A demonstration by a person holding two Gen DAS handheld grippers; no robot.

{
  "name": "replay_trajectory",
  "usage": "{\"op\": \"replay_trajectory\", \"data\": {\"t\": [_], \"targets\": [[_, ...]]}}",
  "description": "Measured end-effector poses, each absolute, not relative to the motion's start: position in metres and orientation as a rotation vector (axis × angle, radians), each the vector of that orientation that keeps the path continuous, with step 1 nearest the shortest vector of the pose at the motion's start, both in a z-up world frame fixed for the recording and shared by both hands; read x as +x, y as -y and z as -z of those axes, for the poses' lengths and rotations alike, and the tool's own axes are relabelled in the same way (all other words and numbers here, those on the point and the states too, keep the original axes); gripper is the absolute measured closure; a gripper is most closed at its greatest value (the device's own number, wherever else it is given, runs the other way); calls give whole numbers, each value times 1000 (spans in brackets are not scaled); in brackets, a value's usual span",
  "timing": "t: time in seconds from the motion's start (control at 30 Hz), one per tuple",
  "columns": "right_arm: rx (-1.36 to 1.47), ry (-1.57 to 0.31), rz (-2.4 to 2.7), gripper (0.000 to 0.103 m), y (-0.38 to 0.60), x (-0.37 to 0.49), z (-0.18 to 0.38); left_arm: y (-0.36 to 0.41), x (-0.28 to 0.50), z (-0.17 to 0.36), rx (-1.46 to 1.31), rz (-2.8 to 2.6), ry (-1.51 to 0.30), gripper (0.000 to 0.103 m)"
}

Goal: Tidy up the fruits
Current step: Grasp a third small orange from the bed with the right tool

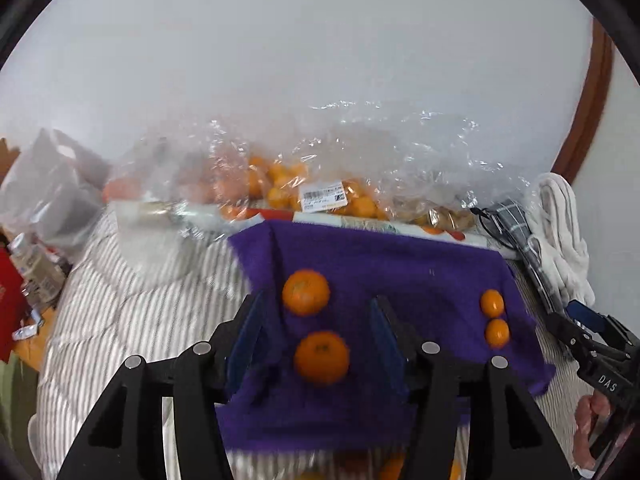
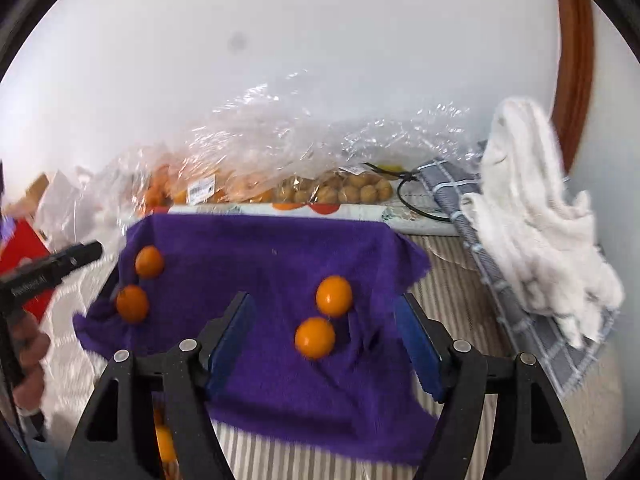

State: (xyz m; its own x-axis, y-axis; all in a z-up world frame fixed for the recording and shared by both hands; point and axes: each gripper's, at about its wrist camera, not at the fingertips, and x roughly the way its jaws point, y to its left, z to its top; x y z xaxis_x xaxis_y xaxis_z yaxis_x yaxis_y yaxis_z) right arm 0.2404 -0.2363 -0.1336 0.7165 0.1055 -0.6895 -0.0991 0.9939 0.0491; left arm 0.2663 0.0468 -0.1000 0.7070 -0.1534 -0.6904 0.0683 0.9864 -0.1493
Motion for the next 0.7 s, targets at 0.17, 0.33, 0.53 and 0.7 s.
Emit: {"op": "replay_trajectory", "data": {"t": [0.17,0.33,0.53,0.7], "targets": [[-15,-767,-167,35,216,188,141,-64,215,107,-123,105,-758,49],[-59,-770,-235,44,190,141,154,-84,173,132,-87,65,-783,49],[-32,-776,-391,44,159,102,170,-98,147,163,-80,44,-844,49],[-56,-816,-408,44,136,101,189,-97,142,173,-43,24,-860,49]]}}
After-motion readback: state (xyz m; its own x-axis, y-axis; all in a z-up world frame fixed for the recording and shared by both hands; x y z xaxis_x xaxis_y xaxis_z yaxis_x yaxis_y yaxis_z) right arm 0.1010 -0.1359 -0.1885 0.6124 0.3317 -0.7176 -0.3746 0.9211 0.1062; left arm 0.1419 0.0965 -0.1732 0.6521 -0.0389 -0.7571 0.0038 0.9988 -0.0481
